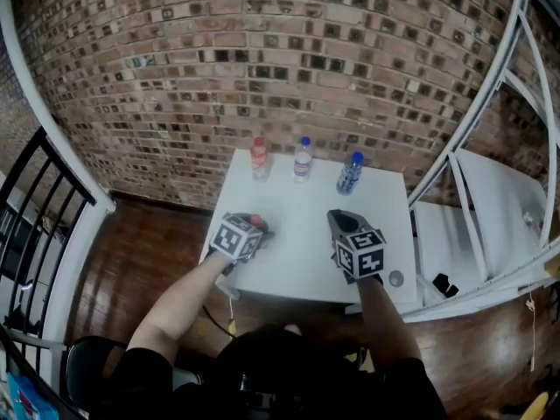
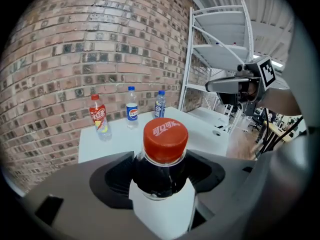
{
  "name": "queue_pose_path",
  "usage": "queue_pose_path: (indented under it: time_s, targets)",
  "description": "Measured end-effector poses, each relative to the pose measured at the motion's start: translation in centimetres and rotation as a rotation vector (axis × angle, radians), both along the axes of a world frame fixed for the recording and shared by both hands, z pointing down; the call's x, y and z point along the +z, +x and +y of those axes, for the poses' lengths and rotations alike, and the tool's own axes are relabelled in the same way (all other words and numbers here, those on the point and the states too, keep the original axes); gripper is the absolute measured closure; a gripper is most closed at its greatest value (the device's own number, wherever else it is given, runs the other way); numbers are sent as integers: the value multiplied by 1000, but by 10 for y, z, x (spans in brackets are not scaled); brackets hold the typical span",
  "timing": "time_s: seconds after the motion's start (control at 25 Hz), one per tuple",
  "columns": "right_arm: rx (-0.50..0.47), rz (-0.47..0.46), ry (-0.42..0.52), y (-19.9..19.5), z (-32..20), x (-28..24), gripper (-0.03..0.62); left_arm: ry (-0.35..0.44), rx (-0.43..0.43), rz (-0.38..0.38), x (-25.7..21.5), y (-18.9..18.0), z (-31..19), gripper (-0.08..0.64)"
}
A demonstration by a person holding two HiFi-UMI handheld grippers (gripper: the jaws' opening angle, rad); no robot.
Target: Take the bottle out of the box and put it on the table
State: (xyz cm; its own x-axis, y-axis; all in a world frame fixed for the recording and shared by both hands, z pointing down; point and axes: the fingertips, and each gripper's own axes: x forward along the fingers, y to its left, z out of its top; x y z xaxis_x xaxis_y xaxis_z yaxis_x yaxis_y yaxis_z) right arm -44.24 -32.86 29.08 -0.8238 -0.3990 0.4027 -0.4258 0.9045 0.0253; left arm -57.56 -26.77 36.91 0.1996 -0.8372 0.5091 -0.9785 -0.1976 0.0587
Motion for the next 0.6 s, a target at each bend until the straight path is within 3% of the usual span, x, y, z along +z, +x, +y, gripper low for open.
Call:
queue_pose_path:
  time_s: [0.44,0.6]
  targets:
    - [-21,75,-74,9,-57,56,592,-86,26,-3,50,11,-55,249]
    - [-13,100,-109,20,-74,78,592,-73,17,-15,64,15,-67,249]
